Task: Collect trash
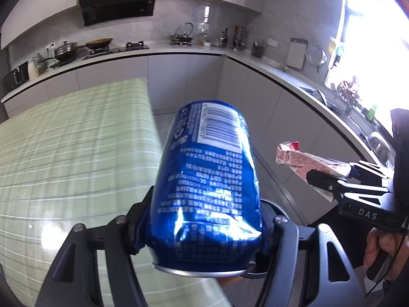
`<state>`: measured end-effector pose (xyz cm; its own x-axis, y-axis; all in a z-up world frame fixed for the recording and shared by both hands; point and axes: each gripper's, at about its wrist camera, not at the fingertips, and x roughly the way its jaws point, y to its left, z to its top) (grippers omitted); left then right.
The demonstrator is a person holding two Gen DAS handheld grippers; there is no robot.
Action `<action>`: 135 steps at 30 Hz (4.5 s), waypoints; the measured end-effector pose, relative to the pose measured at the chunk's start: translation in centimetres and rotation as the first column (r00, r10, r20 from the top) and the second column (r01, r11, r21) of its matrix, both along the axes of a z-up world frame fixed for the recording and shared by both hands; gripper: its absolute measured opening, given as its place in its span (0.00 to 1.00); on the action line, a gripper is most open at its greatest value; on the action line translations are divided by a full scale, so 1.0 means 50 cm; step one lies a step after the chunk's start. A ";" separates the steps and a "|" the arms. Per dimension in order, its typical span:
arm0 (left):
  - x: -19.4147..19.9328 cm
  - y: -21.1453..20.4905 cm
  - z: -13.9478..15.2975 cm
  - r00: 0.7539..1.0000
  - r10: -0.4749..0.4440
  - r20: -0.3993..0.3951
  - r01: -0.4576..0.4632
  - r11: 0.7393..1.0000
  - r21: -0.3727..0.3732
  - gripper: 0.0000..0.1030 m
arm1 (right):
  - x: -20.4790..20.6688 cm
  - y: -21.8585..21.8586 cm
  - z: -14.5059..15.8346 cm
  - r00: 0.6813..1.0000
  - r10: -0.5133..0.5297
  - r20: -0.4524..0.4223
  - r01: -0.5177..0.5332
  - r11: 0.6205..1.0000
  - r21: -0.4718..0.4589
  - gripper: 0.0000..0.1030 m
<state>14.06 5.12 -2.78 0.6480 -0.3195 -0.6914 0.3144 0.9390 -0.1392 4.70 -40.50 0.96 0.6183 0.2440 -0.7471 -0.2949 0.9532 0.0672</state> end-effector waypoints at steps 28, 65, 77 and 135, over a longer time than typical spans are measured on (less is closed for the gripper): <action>-0.063 -0.237 -0.240 0.972 0.003 -0.234 0.015 0.997 0.077 0.65 | -0.004 -0.156 -0.203 0.979 0.060 -0.193 -0.051 0.997 0.051 0.52; -0.086 -0.283 -0.225 0.962 0.122 -0.245 -0.099 0.990 0.105 1.00 | -0.022 -0.313 -0.213 0.973 -0.133 -0.188 0.130 0.991 -0.026 1.00; -0.131 -0.260 -0.092 0.986 0.084 -0.143 -0.071 0.994 0.088 1.00 | -0.088 -0.306 -0.086 0.988 -0.127 -0.089 0.127 0.992 -0.004 1.00; -0.389 -0.113 0.134 0.960 0.243 0.140 -0.251 0.967 0.039 1.00 | -0.465 -0.165 0.204 0.966 -0.062 0.252 0.065 0.998 -0.001 1.00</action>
